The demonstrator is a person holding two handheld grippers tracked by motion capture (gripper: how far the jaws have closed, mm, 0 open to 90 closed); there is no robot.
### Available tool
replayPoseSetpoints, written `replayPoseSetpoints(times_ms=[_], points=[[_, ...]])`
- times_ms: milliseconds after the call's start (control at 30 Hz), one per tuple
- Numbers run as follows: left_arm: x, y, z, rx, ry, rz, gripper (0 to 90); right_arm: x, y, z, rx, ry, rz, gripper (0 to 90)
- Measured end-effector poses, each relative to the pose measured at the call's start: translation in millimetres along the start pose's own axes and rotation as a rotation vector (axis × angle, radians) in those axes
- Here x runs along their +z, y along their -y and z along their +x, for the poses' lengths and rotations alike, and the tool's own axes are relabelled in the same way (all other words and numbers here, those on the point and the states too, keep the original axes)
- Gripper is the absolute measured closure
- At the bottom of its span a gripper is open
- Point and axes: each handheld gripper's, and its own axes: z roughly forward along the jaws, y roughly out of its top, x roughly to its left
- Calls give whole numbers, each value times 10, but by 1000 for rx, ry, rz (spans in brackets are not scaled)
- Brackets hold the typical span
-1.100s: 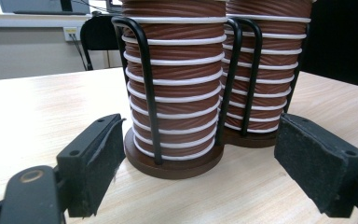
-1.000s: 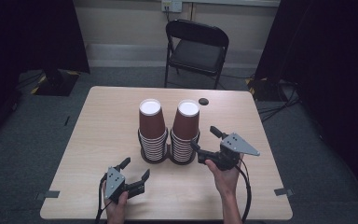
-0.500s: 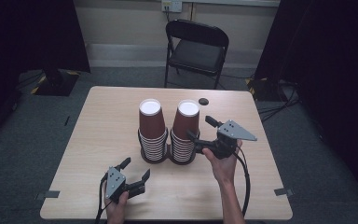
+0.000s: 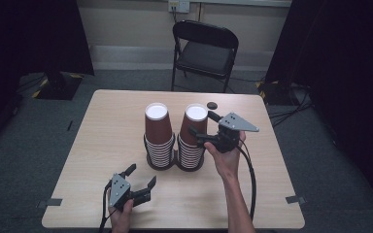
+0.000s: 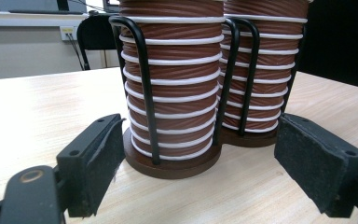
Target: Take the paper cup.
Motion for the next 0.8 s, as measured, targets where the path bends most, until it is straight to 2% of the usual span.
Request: replayPoseSetpoints(times_ms=[133, 300, 400, 533, 567, 800], points=[[0, 1, -6, -2, 1, -1, 158, 92, -11, 3, -6, -19, 14, 127], [-1, 2, -8, 0, 2, -2, 158, 208, 14, -6, 14, -24, 34, 127], [-2, -3, -5, 18, 2, 6, 157, 250, 35, -6, 17, -33, 44, 126], [-1, -1, -6, 14, 5, 5, 157, 299, 61, -16, 31, -40, 51, 125], [-1, -1, -5, 13, 5, 4, 158, 331, 83, -19, 28, -31, 72, 126], [2, -2, 3, 2, 18, 6, 158, 378, 170, -24, 38, -27, 102, 118]])
